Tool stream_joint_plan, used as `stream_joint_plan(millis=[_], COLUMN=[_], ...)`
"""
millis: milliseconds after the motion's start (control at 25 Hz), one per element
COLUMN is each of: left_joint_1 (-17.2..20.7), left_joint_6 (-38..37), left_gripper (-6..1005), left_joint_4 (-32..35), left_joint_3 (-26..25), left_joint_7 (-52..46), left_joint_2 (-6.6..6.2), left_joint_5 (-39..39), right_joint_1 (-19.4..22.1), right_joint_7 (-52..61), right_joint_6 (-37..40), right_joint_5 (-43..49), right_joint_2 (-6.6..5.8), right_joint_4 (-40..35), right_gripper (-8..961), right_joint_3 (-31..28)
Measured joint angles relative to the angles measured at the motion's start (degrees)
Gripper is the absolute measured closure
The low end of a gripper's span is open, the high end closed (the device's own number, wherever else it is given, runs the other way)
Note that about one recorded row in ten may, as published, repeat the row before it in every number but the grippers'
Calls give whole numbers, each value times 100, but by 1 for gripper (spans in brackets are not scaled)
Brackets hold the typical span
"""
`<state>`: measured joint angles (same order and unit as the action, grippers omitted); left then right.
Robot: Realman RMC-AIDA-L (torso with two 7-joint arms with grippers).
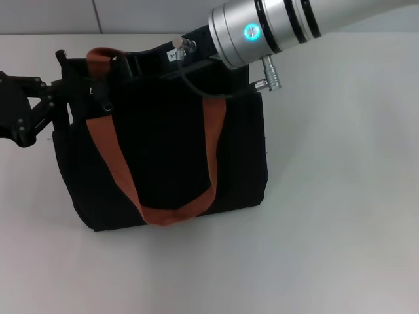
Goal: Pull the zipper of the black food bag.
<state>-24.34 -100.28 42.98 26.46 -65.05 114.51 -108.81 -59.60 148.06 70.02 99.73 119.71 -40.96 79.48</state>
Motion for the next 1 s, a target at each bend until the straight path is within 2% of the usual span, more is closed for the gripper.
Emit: stream_joint_plan(millis=[360,1000], left_joint_1=[0,3], left_joint_6=[19,-31], left_gripper=[958,958], left_joint_4=[-6,0], left_joint_3=[-1,-1], left_joint_7=[2,30], left_joint_2=[0,-1], left_joint_5=[8,76], right_joint_1=[191,85], right_joint_7=[145,256], right_joint_6=[145,55], right_joint_5=[-3,-93], right_joint_2=[-3,18], right_joint_4=[-211,-139], right_gripper=[839,840], right_joint_3=[-13,157])
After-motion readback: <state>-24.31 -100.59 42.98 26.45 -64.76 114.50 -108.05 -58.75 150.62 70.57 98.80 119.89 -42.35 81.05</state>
